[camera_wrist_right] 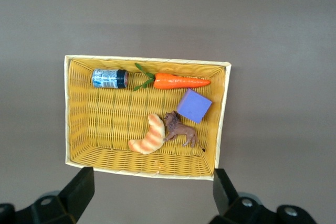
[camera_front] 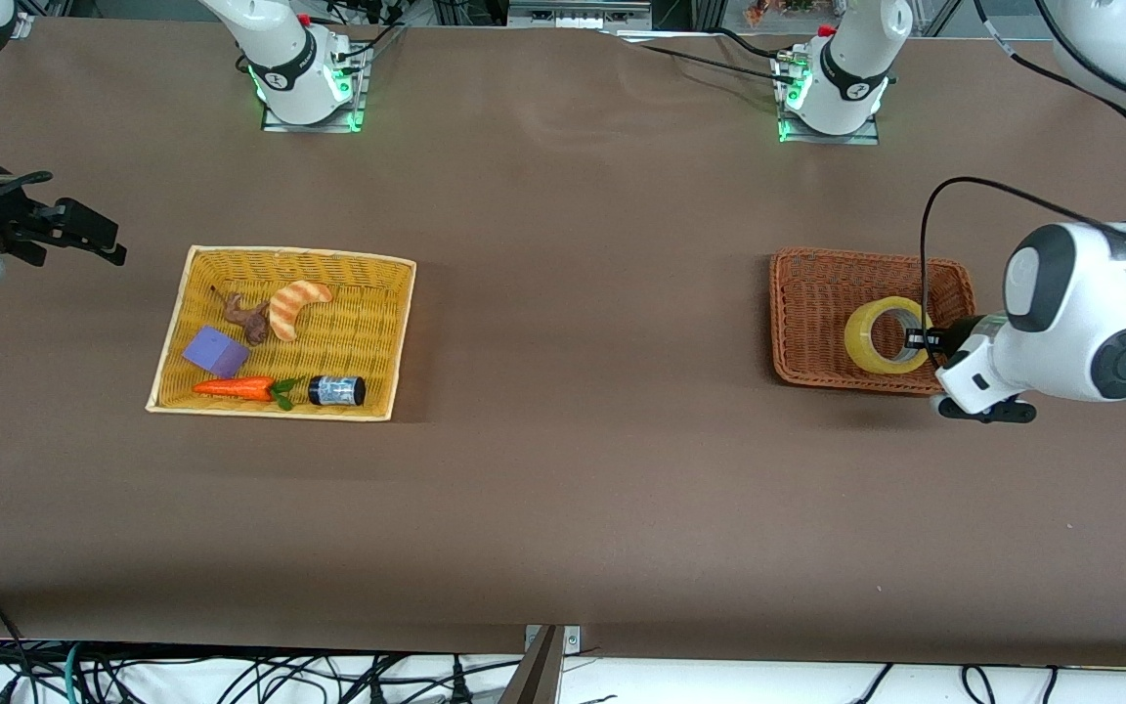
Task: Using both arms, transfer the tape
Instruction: 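Lower the tape into the wicker basket and open the left gripper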
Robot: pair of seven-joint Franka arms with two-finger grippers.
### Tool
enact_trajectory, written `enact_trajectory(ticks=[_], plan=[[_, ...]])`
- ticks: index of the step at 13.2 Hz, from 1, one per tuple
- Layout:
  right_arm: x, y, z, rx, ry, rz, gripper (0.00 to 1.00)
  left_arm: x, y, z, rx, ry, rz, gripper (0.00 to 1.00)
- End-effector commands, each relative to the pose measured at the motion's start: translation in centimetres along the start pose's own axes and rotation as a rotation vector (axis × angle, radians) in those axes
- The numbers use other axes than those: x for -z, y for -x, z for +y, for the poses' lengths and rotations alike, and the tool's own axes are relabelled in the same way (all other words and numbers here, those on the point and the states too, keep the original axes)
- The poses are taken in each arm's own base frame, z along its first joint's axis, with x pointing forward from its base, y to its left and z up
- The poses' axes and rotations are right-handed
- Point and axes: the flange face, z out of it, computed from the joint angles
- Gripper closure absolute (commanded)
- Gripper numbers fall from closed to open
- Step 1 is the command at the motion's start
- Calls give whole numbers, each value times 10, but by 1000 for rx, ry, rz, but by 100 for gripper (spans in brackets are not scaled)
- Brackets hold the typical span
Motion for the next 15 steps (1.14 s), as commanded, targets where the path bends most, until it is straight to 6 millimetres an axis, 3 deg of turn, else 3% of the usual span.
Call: enact_trajectory(ticks=[1,2,3,4,7,9,11,12,14,15], plan=[[7,0,-4,53,-122,-16,0,-47,11,19,-57,-54,-3,100],[13,-1,5,15,-184,-3,0,-58,12,19,-59,-57,9,80],[6,-2,16,-1,-190,-16,0,-57,10,19,-59,-57,17,1],[-2,-2,25,-18,-197,-37,0,-47,10,19,-59,-59,28,0],[3,-4,17,-6,-180,-24,0,36,32,27,-57,-67,107,0],[5,-8,23,-15,-160,8,0,105,55,42,-70,-80,179,0],[12,-14,30,4,-57,72,0,194,93,52,-69,-89,290,0],[4,-19,18,48,35,56,0,232,111,61,-73,-93,339,0],[-11,-24,-36,189,191,15,0,299,155,60,-33,-88,387,0],[-17,-23,-37,195,191,-18,0,312,165,58,14,-80,415,0]])
